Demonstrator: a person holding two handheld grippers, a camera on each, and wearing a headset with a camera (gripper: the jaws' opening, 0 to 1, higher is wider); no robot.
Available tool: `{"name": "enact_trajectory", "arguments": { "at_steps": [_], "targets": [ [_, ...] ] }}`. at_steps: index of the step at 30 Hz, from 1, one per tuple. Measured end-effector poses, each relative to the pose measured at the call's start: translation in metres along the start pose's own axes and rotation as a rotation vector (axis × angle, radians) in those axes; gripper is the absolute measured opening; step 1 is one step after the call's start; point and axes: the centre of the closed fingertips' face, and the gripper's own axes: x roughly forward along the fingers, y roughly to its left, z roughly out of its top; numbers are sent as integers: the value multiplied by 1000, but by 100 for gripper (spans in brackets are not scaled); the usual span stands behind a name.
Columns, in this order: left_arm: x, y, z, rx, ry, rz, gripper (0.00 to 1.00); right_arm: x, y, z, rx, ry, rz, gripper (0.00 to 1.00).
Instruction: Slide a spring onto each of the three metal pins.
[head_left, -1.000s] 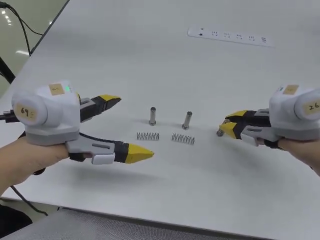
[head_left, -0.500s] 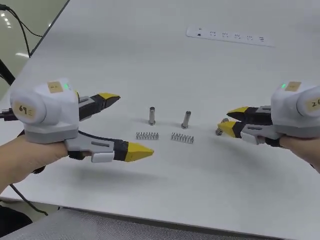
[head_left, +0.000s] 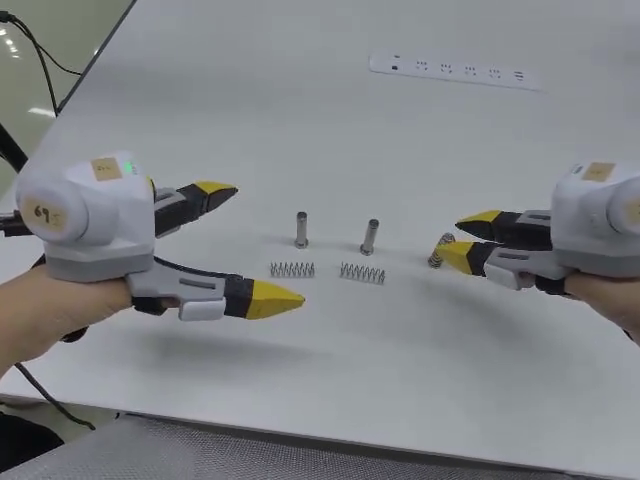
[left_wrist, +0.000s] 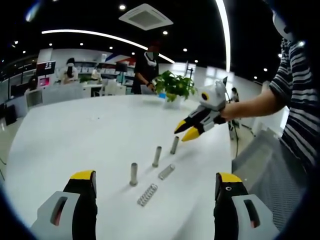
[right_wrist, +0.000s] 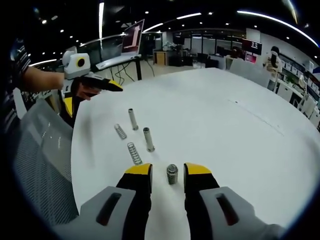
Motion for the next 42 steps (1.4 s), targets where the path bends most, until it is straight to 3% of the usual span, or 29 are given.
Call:
{"name": "enact_trajectory", "arguments": {
  "at_steps": [23,32,42],
  "targets": [
    [0,-1,0,3,10,-6,96,-12,8,12,-7,-37,12,22],
    [-1,-2,2,9,11,-10,95,-16,23,22,-69,-38,53,22],
    [-2,-4,1,13,15,-15,95,-7,40,34,-182,-19,102,21]
  ]
}}
